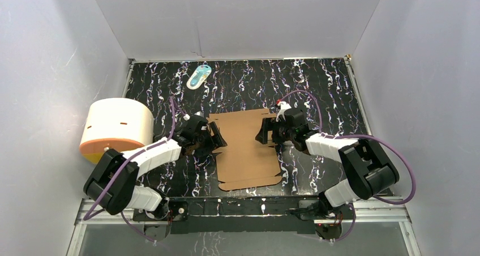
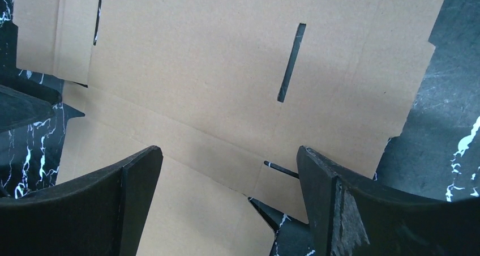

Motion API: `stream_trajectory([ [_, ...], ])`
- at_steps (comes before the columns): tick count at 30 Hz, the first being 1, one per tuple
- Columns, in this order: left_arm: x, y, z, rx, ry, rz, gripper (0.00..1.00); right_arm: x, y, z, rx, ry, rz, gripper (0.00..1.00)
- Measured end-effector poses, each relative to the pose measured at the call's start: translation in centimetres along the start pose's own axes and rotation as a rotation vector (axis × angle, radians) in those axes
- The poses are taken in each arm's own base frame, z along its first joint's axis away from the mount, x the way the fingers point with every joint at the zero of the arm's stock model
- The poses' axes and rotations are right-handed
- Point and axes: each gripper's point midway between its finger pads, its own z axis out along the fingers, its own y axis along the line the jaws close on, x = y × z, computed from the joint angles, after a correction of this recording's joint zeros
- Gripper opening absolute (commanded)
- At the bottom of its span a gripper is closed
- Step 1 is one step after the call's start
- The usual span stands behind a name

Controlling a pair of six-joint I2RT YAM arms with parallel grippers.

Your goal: Fold the paper box

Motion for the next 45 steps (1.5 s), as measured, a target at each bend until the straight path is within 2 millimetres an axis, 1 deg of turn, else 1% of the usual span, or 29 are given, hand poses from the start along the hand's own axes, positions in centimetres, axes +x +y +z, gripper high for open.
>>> stream_trajectory([
  [3, 0.4, 0.0, 0.6, 0.003, 0.020, -0.007, 0.74, 0.0, 0.1, 0.1, -0.007, -0.004, 0.001, 0.97],
  [9, 0.3, -0.3, 0.7, 0.012, 0.021, -0.014, 0.74, -0.1, 0.1, 0.1, -0.018, -0.022, -0.002, 0.97],
  [17, -0.4, 1.6, 0.1, -0.084, -0.020, 0.014, 0.74, -0.2, 0.2, 0.3, -0.034, -0.034, -0.005, 0.97],
  [22, -0.3, 1.8, 0.2, -0.094, -0.016, 0.019, 0.74, -0.2, 0.3, 0.4, -0.038, -0.036, -0.004, 0.97],
  [24, -0.3, 1.6, 0.3, -0.086, -0.013, 0.018, 0.74, -0.2, 0.3, 0.4, -0.038, -0.036, -0.003, 0.96],
  [30, 0.1, 0.2, 0.8, -0.024, 0.027, 0.000, 0.68, -0.3, 0.3, 0.4, -0.038, -0.038, -0.004, 0.96],
  [33, 0.3, 0.0, 0.8, -0.016, 0.038, -0.014, 0.67, -0.4, 0.2, 0.5, -0.037, -0.044, -0.005, 0.96],
  [38, 0.4, -0.2, 0.5, -0.004, 0.048, -0.022, 0.66, -0.4, 0.2, 0.5, -0.039, -0.048, -0.005, 0.96],
  [45, 0.1, -1.2, -0.3, 0.034, 0.036, -0.035, 0.66, -0.5, 0.3, 0.7, -0.045, -0.055, -0.005, 0.96],
])
